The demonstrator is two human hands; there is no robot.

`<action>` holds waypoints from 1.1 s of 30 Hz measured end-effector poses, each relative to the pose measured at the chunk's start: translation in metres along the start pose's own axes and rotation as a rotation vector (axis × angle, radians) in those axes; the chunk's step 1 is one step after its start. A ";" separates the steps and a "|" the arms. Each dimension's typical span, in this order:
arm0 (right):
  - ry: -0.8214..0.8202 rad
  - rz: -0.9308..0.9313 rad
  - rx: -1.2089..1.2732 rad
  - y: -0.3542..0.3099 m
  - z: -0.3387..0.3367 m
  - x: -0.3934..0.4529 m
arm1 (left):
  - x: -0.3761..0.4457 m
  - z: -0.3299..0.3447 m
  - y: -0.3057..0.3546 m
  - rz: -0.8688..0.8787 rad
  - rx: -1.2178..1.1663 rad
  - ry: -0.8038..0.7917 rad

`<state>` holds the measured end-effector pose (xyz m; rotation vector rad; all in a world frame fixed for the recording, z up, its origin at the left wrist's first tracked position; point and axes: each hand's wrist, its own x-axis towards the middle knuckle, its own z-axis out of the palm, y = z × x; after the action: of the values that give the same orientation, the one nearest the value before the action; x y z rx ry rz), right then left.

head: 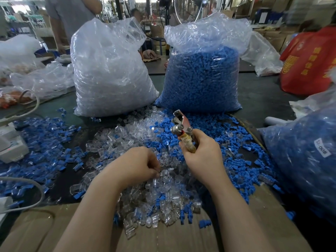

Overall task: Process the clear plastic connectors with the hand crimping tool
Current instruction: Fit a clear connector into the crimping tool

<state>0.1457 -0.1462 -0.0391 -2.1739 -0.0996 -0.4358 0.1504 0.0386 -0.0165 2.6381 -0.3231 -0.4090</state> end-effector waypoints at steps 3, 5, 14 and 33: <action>-0.002 0.010 0.025 -0.001 0.001 0.001 | 0.000 0.002 0.005 0.002 -0.126 0.120; -0.001 0.020 0.069 0.000 0.001 0.001 | 0.000 0.002 0.009 0.034 -0.302 0.246; 0.034 -0.009 0.340 -0.004 -0.003 0.000 | -0.001 0.002 0.017 0.101 -0.976 0.312; -0.020 -0.088 0.439 -0.010 -0.006 -0.002 | 0.002 0.012 0.031 0.181 -0.838 0.562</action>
<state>0.1403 -0.1446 -0.0285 -1.7462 -0.2767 -0.3996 0.1434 0.0061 -0.0131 1.7754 -0.1501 0.2302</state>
